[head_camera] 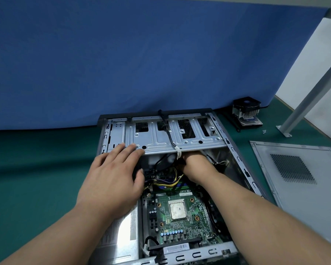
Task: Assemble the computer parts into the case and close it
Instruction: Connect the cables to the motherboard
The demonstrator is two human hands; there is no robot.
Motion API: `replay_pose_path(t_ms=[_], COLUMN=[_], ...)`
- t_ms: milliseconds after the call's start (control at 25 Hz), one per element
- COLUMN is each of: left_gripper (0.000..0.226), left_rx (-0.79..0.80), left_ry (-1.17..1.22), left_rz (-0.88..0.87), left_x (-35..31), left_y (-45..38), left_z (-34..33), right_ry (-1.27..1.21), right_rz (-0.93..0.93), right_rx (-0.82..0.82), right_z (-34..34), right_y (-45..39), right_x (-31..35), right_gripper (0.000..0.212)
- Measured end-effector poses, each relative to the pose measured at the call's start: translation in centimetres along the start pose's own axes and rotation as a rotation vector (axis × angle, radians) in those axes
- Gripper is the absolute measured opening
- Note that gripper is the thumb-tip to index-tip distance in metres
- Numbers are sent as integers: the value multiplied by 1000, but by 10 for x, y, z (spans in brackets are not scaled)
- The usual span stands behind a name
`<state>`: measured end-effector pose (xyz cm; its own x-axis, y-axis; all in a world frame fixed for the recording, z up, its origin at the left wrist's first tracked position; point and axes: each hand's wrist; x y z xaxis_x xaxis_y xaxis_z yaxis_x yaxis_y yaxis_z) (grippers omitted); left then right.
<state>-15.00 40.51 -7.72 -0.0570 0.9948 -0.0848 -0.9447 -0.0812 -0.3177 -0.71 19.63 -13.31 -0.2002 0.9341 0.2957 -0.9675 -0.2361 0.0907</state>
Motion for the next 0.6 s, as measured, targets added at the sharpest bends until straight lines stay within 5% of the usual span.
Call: replay_pose_path(t_ms=[600], left_gripper=[68], left_rx=[6], left_ry=[7], left_rz=[7], left_x=[-1], left_y=[1], left_z=[2], right_ry=[-1], right_rz=[-55], right_rx=[34], right_z=[-2], right_y=[-1], right_x=[8], right_gripper=[28])
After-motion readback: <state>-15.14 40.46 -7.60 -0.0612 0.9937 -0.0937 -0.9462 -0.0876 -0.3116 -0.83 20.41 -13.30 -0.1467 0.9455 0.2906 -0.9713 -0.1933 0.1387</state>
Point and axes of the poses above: each hand's wrist, its own y-axis away from the middle knuckle, its own z-axis out of the back of the hand, x = y × z, and after that the axes turned 10 degrees about -x, right-handed
